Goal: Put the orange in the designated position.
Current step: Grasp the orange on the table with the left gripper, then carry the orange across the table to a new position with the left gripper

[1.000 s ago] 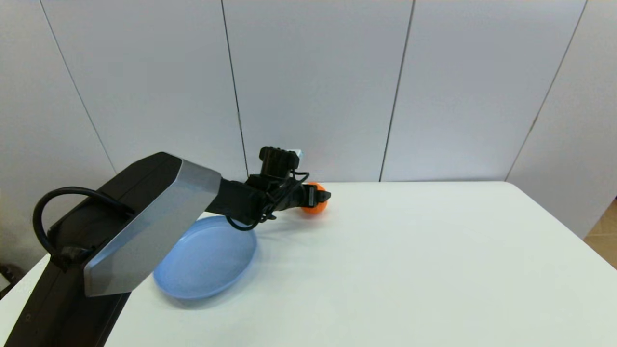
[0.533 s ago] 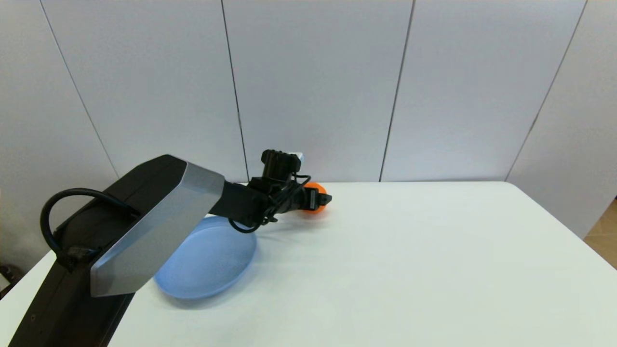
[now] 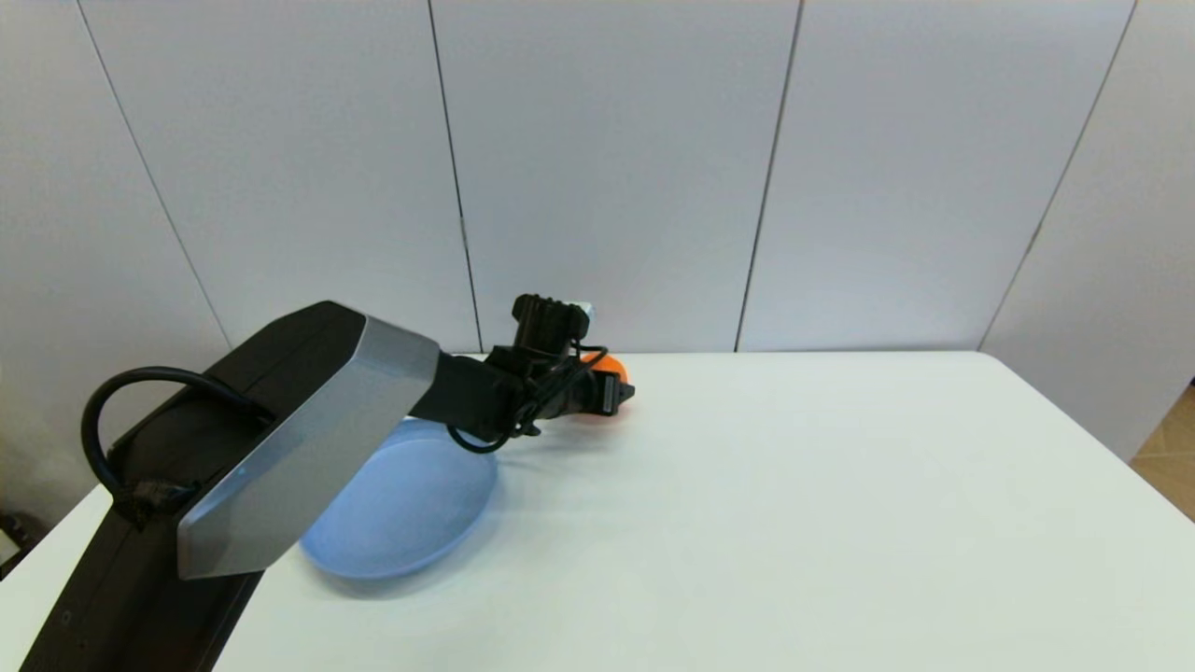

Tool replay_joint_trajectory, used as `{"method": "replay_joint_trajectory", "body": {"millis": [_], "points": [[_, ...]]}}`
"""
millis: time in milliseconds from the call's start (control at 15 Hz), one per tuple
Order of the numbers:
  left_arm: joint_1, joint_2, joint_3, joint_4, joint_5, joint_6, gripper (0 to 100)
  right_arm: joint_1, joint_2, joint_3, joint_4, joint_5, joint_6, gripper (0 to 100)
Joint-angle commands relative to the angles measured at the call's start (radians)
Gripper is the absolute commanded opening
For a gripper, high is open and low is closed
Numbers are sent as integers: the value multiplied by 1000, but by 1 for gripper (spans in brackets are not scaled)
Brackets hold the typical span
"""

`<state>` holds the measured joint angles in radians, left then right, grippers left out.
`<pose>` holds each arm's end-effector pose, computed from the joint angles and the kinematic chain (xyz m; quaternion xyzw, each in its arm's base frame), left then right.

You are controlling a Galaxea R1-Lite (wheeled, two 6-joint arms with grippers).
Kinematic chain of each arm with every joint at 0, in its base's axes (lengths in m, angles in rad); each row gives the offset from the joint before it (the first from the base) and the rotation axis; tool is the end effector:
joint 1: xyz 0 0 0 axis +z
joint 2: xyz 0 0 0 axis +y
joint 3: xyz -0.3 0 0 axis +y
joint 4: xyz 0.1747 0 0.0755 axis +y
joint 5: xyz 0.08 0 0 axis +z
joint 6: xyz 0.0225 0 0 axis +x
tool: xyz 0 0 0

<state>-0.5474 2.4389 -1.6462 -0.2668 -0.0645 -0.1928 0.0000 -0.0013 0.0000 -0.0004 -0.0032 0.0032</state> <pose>0.4210 -0.2583 0.0710 -0.0268 0.2792 -0.2652 0.9225 -0.0229 -0.0001 0.0755 0.0016 -0.0009 -0.0016 1.0000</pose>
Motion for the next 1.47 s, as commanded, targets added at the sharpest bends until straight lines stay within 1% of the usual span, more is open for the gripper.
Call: {"method": "replay_joint_trajectory", "body": {"millis": [67, 200, 467, 667, 1267, 1467], "points": [[-3, -40, 0, -2, 25, -2, 0, 0, 1, 0, 0, 0, 0, 100], [-3, -75, 3, 1, 54, -7, 0, 0, 1, 0, -1, 0, 0, 100], [1, -192, 14, 52, 60, -7, 0, 0, 1, 0, -1, 0, 0, 100], [12, -308, 83, 58, 81, -4, 0, 0, 1, 0, -1, 0, 0, 100], [43, -827, 440, 60, 80, 10, 0, 0, 1, 0, -1, 0, 0, 100], [49, -999, 612, 60, 75, 35, 0, 0, 1, 0, 0, 0, 0, 100]]}}
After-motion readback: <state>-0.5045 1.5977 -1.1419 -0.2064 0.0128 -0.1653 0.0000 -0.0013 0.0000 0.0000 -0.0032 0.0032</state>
